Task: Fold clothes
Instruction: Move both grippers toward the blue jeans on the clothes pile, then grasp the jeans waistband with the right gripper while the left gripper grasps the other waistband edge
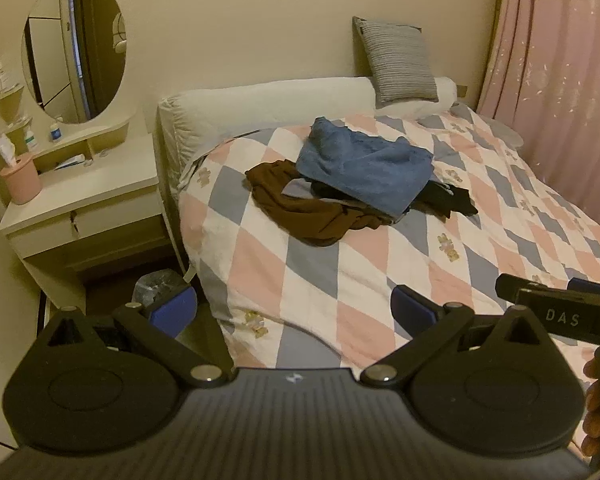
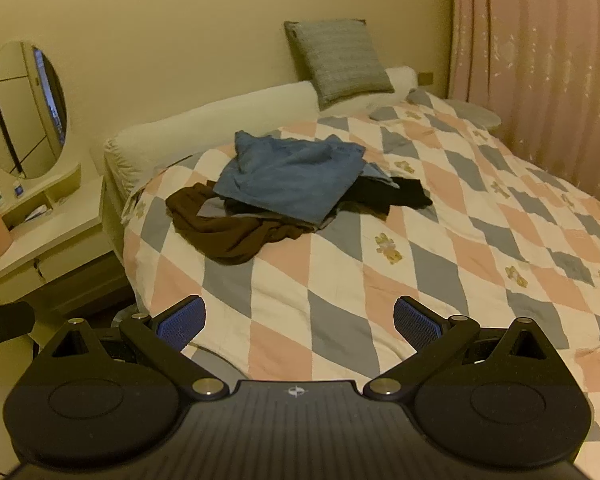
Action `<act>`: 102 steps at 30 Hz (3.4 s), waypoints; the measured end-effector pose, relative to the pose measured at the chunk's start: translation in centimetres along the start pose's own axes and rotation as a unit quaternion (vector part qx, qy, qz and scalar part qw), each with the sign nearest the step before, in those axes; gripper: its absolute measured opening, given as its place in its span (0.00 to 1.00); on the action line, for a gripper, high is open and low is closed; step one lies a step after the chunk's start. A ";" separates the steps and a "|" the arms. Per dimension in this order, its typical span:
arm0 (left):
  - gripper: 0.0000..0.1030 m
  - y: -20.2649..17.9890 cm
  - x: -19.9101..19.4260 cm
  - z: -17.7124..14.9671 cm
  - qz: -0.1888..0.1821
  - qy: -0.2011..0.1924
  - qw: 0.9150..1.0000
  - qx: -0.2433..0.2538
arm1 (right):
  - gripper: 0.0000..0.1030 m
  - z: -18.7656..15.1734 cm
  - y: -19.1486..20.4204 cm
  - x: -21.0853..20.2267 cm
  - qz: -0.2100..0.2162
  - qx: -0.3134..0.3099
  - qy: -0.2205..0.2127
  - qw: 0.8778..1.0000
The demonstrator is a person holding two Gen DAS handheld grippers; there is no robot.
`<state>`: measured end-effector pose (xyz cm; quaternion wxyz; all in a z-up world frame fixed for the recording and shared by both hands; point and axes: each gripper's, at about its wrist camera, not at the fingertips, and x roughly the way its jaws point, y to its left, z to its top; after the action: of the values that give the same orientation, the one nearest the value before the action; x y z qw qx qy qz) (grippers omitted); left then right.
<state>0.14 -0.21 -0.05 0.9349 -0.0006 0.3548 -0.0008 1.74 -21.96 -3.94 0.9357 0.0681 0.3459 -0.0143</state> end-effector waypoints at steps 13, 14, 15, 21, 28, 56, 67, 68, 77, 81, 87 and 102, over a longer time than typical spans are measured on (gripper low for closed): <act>0.99 -1.5 0.7 0.4 -0.004 0.003 1.000 0.005 | 1.00 0.1 -1.2 0.9 0.001 0.012 0.010 1.000; 0.99 -1.6 0.9 0.3 -0.004 0.005 1.000 0.006 | 1.00 0.2 -1.3 1.0 -0.001 0.012 0.010 1.000; 0.99 -1.7 1.1 0.3 -0.004 0.007 1.000 0.007 | 1.00 0.2 -1.4 1.1 -0.001 0.013 0.010 1.000; 0.99 -2.0 2.5 0.1 -0.011 0.027 1.000 0.006 | 1.00 0.9 -2.0 1.6 -0.001 0.015 0.009 1.000; 0.99 -1.9 3.4 0.4 -0.023 0.042 0.999 -0.002 | 1.00 1.6 -2.6 2.3 0.001 0.016 0.008 1.000; 0.99 -1.2 20.9 11.5 -0.064 0.081 0.992 0.071 | 1.00 9.1 -2.5 17.2 -0.061 0.073 0.046 0.994; 0.99 -0.1 28.9 18.8 -0.079 0.086 0.989 0.094 | 1.00 13.8 -0.6 24.2 -0.094 0.091 0.067 0.989; 0.99 0.2 29.5 19.3 -0.080 0.087 0.988 0.094 | 1.00 14.2 -0.4 24.7 -0.096 0.091 0.069 0.989; 0.99 2.1 35.2 23.1 -0.092 0.103 0.986 0.095 | 1.00 17.2 1.5 29.4 -0.115 0.091 0.088 0.985; 0.99 2.7 38.0 24.7 -0.095 0.110 0.985 0.098 | 1.00 18.2 2.3 31.9 -0.122 0.092 0.099 0.983; 0.99 3.2 41.9 26.7 -0.100 0.118 0.982 0.104 | 1.00 19.5 2.9 35.7 -0.133 0.096 0.115 0.980; 0.99 3.2 54.0 29.6 -0.117 0.170 0.974 0.091 | 1.00 22.1 0.7 45.2 -0.102 0.109 0.106 0.983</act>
<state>60.15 2.87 -13.71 0.8504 0.0428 0.5046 -0.1426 50.43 -23.37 -16.67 0.8744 0.1353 0.4443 -0.1406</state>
